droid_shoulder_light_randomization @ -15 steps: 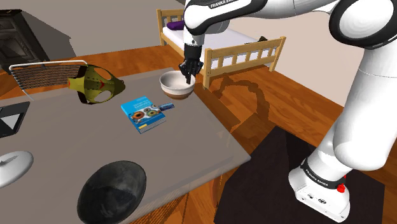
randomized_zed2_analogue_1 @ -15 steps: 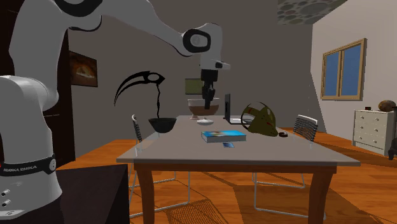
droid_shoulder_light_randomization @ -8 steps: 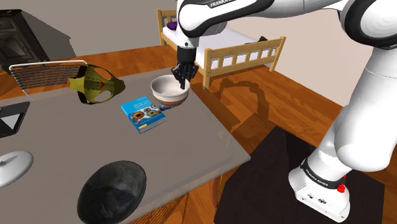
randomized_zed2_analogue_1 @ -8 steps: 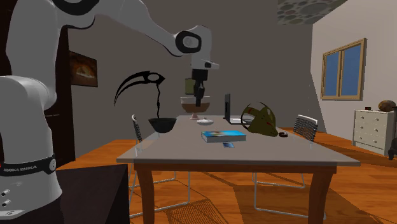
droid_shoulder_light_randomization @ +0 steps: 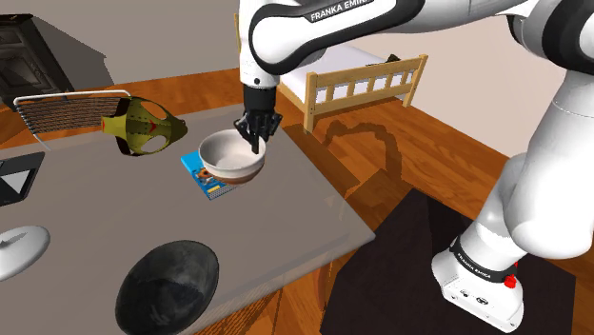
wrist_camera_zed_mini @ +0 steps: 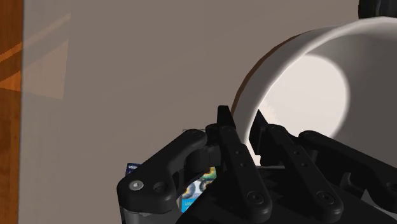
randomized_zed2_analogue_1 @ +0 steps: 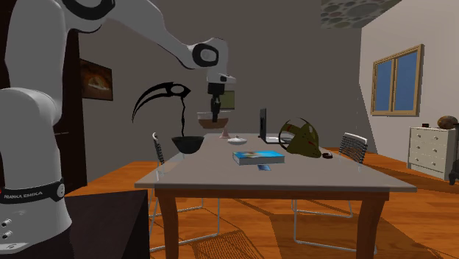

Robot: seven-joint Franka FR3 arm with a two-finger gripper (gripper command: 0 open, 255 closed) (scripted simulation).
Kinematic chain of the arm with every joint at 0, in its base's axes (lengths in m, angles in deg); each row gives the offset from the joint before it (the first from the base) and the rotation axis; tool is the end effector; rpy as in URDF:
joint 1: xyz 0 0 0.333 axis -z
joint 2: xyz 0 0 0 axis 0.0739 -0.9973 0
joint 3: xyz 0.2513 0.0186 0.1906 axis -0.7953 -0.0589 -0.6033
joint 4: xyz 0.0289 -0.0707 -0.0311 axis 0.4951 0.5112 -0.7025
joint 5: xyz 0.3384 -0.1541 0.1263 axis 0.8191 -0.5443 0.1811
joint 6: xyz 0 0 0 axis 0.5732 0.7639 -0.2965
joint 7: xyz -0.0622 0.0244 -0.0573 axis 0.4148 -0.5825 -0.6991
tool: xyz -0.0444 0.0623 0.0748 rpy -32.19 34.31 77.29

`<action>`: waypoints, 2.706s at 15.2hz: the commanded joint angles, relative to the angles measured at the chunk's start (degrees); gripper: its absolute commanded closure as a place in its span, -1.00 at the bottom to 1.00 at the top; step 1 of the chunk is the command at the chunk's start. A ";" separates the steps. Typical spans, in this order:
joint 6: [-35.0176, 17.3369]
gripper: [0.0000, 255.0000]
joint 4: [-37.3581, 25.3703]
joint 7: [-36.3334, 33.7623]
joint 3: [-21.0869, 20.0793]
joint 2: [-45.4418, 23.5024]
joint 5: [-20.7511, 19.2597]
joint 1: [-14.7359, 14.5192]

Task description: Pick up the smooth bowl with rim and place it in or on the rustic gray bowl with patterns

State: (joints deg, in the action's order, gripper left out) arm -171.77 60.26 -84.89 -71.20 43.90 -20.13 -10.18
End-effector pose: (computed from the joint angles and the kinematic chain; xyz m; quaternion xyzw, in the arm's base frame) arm 0.5539 0.2496 0.4588 -0.9969 0.0156 0.0187 0.0749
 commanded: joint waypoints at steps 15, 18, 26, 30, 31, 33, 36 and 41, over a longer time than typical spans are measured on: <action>-0.69 1.00 -7.40 -21.67 -7.66 -5.52 -4.21 -12.76; -0.06 1.00 -10.97 -25.82 -8.70 -8.16 -5.69 -15.58; -3.69 1.00 -10.37 -28.28 -9.11 -11.08 -6.96 -17.58; -6.44 1.00 -8.42 -28.17 -9.00 -11.91 -7.16 -17.63; -7.11 1.00 -7.97 -28.15 -8.96 -12.15 -7.22 -17.65; -8.45 1.00 -7.11 -28.11 -8.89 -12.65 -7.35 -17.69; -10.30 1.00 -6.01 -28.08 -8.79 -13.43 -7.55 -17.76; -10.30 1.00 -6.01 -28.08 -8.79 -13.43 -7.55 -17.76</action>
State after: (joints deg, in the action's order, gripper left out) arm -182.04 54.26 -112.97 -79.98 30.46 -27.68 -27.94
